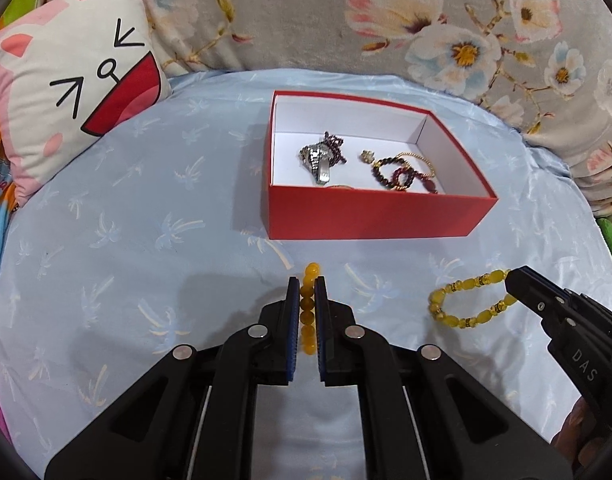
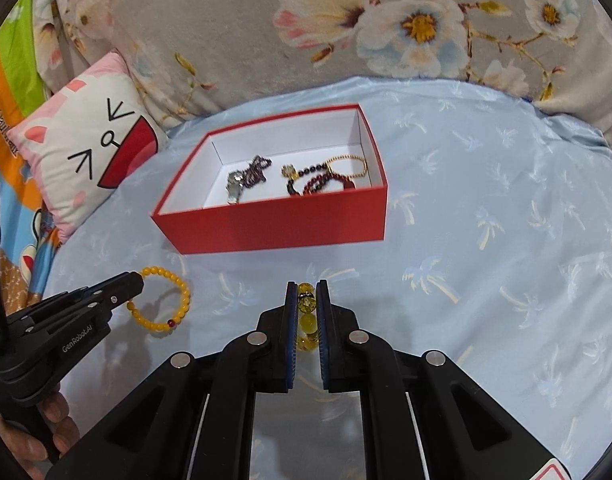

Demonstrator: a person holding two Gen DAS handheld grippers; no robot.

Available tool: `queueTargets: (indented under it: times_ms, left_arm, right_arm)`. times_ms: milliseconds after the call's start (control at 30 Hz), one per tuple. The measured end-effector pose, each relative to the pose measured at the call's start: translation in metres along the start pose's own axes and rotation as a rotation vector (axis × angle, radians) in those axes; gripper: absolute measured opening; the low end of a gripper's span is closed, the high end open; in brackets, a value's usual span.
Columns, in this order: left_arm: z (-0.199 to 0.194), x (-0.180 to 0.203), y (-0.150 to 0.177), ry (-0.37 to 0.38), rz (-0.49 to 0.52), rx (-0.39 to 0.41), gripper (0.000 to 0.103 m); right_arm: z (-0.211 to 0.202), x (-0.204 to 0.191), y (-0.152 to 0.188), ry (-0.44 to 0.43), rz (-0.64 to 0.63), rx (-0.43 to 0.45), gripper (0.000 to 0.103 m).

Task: Organize jewelry
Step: 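Carry both bracelets into the red box and open both tools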

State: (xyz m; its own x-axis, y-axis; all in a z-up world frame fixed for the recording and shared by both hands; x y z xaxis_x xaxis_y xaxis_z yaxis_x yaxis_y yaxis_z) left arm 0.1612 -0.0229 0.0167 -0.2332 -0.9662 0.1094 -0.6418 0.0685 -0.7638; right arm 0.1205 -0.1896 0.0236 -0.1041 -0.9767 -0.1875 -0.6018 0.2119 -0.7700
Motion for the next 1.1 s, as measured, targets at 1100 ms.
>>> queueTargets:
  times_ms: [1100]
  left_arm:
    - [0.022, 0.043, -0.137, 0.070, 0.071, 0.142, 0.007]
  right_arm:
    - [0.032, -0.018, -0.132, -0.113, 0.009, 0.112, 0.009]
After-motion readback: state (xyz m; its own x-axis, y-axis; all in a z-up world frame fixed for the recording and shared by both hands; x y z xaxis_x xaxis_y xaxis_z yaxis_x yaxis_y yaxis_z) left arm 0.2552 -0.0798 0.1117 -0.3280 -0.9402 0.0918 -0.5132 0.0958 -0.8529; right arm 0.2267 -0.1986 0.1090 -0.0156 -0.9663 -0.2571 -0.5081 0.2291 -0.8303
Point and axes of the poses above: each gripper's, at about its wrist camera, not at the fingertips, and z roughly the way its jaws point, x to its right, y to its underside, the point moved 6 cm from there along z, roughly the way its jaws point, and after that the axes turned 10 degrees about x, right-handed, at the moved point
